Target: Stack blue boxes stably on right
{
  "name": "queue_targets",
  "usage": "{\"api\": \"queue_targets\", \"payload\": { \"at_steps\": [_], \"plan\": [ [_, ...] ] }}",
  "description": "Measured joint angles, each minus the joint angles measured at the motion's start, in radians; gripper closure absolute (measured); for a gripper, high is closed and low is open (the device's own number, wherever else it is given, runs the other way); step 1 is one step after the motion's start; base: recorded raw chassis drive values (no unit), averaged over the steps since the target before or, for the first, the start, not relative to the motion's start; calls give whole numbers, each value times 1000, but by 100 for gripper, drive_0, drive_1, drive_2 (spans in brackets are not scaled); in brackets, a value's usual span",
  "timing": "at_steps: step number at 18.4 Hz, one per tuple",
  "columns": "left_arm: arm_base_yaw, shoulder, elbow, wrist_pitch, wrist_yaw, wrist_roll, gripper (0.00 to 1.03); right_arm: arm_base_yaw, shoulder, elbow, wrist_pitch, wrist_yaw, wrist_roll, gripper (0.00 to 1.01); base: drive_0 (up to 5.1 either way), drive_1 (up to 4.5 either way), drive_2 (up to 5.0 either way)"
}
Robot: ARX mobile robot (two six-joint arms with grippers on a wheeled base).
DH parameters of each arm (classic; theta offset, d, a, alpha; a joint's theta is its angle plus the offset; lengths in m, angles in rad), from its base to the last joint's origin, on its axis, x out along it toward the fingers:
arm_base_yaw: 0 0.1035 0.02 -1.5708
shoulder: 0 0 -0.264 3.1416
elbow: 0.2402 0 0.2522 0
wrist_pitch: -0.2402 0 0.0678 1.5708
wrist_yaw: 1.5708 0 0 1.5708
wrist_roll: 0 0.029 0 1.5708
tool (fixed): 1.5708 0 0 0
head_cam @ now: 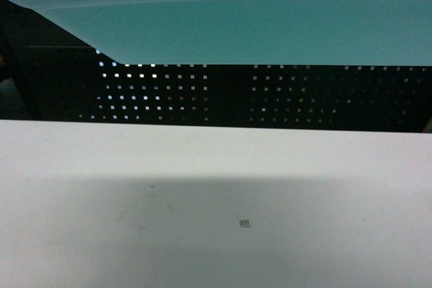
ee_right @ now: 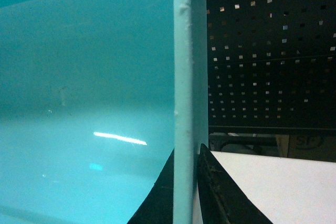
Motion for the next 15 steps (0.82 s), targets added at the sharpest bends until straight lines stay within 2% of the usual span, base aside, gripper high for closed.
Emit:
{"api": "queue_targets", "payload": {
  "at_steps": [15],
  "plan": [
    [0,0,0,0,0,0,100,0,0,0,0,-1,0,94,-162,-162,-162]
  ]
}}
